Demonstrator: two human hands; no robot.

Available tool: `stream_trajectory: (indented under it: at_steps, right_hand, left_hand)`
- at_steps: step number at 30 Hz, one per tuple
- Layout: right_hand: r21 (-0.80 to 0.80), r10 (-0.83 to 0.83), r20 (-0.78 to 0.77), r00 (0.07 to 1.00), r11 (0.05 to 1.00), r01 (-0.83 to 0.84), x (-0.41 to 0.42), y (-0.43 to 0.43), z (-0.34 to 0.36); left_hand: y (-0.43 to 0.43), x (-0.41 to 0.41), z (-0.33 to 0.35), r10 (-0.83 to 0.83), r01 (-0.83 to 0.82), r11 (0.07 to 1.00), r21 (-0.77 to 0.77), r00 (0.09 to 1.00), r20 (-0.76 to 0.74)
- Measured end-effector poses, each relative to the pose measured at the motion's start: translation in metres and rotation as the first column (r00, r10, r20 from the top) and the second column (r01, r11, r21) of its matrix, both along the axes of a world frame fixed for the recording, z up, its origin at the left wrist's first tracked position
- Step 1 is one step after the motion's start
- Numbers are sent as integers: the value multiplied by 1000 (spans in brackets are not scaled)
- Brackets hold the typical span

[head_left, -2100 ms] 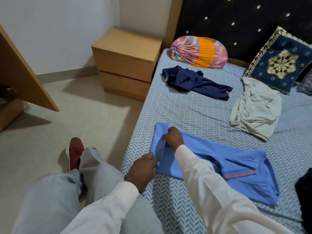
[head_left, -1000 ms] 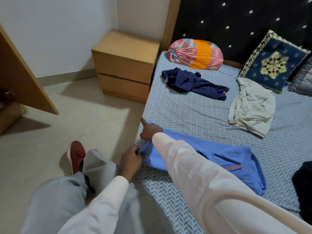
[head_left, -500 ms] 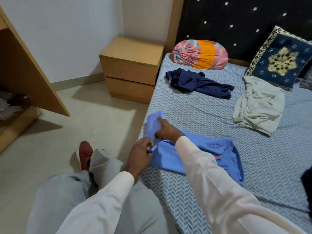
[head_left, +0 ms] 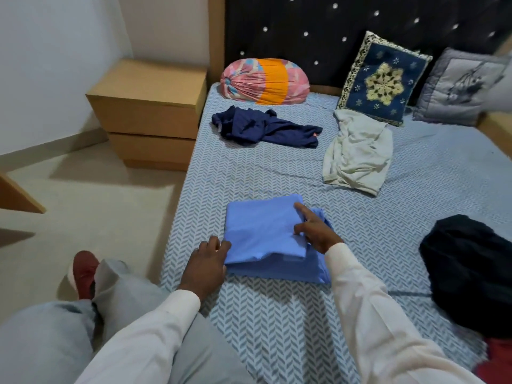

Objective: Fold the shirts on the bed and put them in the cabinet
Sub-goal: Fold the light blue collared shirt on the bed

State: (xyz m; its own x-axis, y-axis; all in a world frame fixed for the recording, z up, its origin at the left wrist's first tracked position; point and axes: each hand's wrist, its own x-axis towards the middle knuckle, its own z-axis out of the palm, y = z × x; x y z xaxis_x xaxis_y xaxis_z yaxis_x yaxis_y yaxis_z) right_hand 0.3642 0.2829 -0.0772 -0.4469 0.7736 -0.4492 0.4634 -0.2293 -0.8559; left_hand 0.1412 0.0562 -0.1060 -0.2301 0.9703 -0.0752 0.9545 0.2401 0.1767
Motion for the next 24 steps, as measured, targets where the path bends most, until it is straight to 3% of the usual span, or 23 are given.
stream_trajectory:
  at_steps: [9,18,21,24]
  right_hand:
    - [-70,-65,3,998,995,66,65,11,-3]
    - [15,-135,68,989,991,134,82,-2,-7]
    - [-5,-99,147,984,995,101,95,-14,-13]
    - [-4,-86,118,989,996,87,106,-24,-16]
  left_hand:
    - [13,19,-5,-212,209,973,102,977,16]
    - [15,23,-10,-166,165,986,19,983,81]
    - [13,22,-14,-145,145,989,14,983,109]
    - [11,24,-11,-150,150,989,14,976,157]
